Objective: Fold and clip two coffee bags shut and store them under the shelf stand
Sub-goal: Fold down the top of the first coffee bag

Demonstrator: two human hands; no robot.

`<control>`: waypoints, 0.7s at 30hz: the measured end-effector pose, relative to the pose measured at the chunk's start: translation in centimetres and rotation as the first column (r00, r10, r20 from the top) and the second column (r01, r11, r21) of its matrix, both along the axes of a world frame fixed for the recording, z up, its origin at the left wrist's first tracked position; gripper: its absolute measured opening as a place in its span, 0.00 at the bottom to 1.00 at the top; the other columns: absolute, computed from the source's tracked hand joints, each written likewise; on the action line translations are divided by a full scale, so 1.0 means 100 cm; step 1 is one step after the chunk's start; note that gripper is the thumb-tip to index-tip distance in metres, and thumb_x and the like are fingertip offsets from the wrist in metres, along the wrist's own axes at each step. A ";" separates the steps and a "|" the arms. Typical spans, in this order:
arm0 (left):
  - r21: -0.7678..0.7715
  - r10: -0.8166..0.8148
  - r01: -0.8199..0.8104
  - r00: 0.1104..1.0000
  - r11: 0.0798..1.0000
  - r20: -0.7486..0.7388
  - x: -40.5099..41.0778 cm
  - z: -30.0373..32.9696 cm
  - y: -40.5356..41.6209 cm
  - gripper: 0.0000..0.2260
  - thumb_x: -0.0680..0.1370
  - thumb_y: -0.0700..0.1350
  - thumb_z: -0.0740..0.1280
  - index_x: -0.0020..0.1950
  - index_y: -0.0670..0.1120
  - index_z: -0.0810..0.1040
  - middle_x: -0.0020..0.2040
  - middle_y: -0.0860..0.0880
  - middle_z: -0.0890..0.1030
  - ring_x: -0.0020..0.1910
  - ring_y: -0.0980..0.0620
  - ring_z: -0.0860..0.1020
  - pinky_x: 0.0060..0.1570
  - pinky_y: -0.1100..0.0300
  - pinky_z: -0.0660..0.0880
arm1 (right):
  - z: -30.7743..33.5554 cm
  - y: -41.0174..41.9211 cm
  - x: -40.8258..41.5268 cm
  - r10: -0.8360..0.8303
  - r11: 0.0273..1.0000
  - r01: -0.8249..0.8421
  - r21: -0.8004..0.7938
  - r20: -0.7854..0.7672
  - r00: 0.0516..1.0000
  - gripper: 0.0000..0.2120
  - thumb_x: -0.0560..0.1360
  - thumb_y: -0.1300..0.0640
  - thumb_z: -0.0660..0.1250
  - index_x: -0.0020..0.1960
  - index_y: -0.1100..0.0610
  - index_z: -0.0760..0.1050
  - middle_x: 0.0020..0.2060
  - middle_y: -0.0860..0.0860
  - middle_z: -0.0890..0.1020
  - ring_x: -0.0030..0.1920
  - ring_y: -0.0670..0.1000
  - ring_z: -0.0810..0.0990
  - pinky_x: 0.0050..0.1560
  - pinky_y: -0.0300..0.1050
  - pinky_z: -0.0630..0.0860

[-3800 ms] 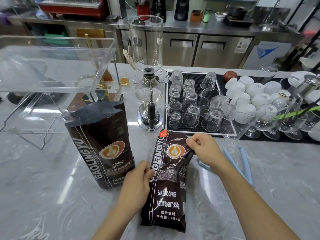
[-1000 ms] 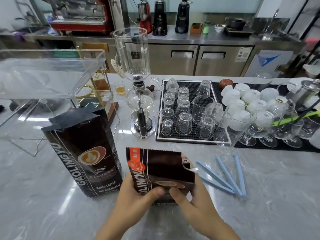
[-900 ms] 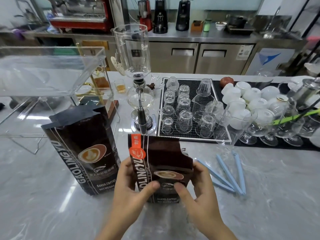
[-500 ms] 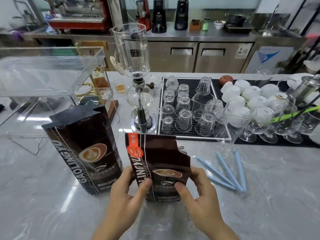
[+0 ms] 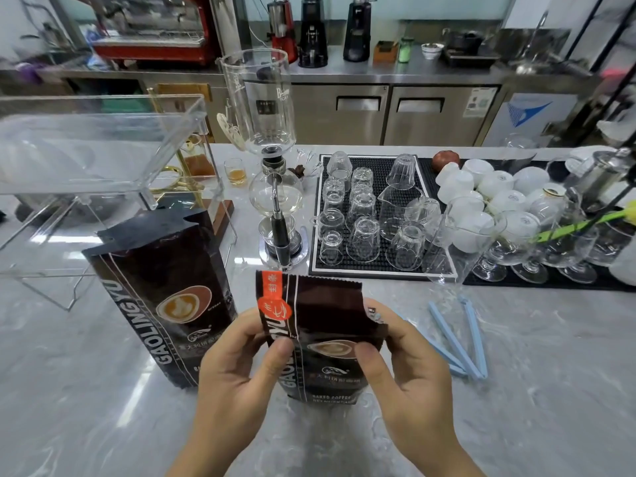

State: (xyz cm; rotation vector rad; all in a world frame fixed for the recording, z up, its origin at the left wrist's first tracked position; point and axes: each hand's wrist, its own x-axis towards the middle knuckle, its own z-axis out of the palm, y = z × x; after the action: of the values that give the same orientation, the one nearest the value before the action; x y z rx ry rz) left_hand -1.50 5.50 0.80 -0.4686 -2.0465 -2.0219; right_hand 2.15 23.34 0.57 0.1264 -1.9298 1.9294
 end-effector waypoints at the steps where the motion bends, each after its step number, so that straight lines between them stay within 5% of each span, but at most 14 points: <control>1: 0.002 0.002 -0.002 1.000 1.000 -0.006 0.000 0.001 0.000 0.06 0.74 0.46 0.70 0.51 0.51 0.82 0.48 0.49 0.84 0.48 0.48 0.82 0.52 0.60 0.78 | 0.000 0.000 -0.001 0.005 1.000 -0.005 -0.001 -0.006 1.000 0.18 0.73 0.60 0.70 0.59 0.42 0.78 0.58 0.47 0.83 0.62 0.51 0.79 0.64 0.42 0.73; 6: 0.070 0.054 -0.055 0.998 0.996 0.015 -0.002 0.004 0.000 0.09 0.70 0.37 0.76 0.47 0.45 0.80 0.43 0.48 0.85 0.43 0.52 0.83 0.47 0.62 0.79 | -0.003 0.005 -0.002 0.005 0.999 -0.006 -0.052 -0.007 1.000 0.13 0.69 0.61 0.73 0.50 0.47 0.80 0.52 0.47 0.85 0.55 0.50 0.82 0.59 0.40 0.76; 10: 0.138 0.036 -0.050 0.994 0.989 0.102 -0.010 0.005 -0.003 0.21 0.65 0.51 0.80 0.48 0.43 0.73 0.42 0.40 0.83 0.42 0.44 0.83 0.46 0.55 0.80 | -0.005 0.007 -0.007 0.007 0.993 0.000 -0.118 0.063 0.998 0.20 0.65 0.49 0.78 0.51 0.52 0.74 0.45 0.52 0.83 0.48 0.52 0.82 0.55 0.47 0.77; 14: -0.031 -0.023 0.027 0.995 0.999 0.099 -0.018 0.006 -0.003 0.11 0.68 0.46 0.74 0.49 0.48 0.82 0.46 0.44 0.86 0.47 0.42 0.84 0.51 0.42 0.80 | 0.002 0.011 -0.015 0.060 0.998 -0.065 0.028 0.132 0.989 0.10 0.67 0.50 0.74 0.49 0.45 0.81 0.45 0.50 0.86 0.48 0.51 0.84 0.52 0.45 0.78; 17: -0.095 0.007 -0.001 0.997 0.995 0.070 -0.020 0.009 -0.001 0.08 0.68 0.47 0.72 0.46 0.54 0.85 0.45 0.51 0.87 0.46 0.47 0.85 0.48 0.44 0.81 | 0.005 0.011 -0.019 0.031 0.999 -0.035 0.025 0.144 0.989 0.02 0.67 0.53 0.75 0.39 0.47 0.83 0.37 0.50 0.87 0.40 0.49 0.84 0.44 0.44 0.78; 21: -0.123 0.015 -0.012 1.000 0.992 0.021 -0.021 0.016 0.000 0.03 0.67 0.47 0.72 0.39 0.53 0.83 0.38 0.52 0.85 0.38 0.50 0.82 0.40 0.55 0.78 | 0.012 0.011 -0.020 0.030 0.999 -0.028 -0.017 0.115 0.993 0.16 0.65 0.40 0.75 0.39 0.53 0.83 0.36 0.55 0.86 0.38 0.53 0.84 0.41 0.45 0.80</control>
State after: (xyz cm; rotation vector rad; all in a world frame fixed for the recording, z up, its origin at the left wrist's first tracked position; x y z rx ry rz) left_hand -3.62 5.50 2.36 -0.4555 -2.1894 -1.9092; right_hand 0.10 24.44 1.76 0.0398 -1.9965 2.0106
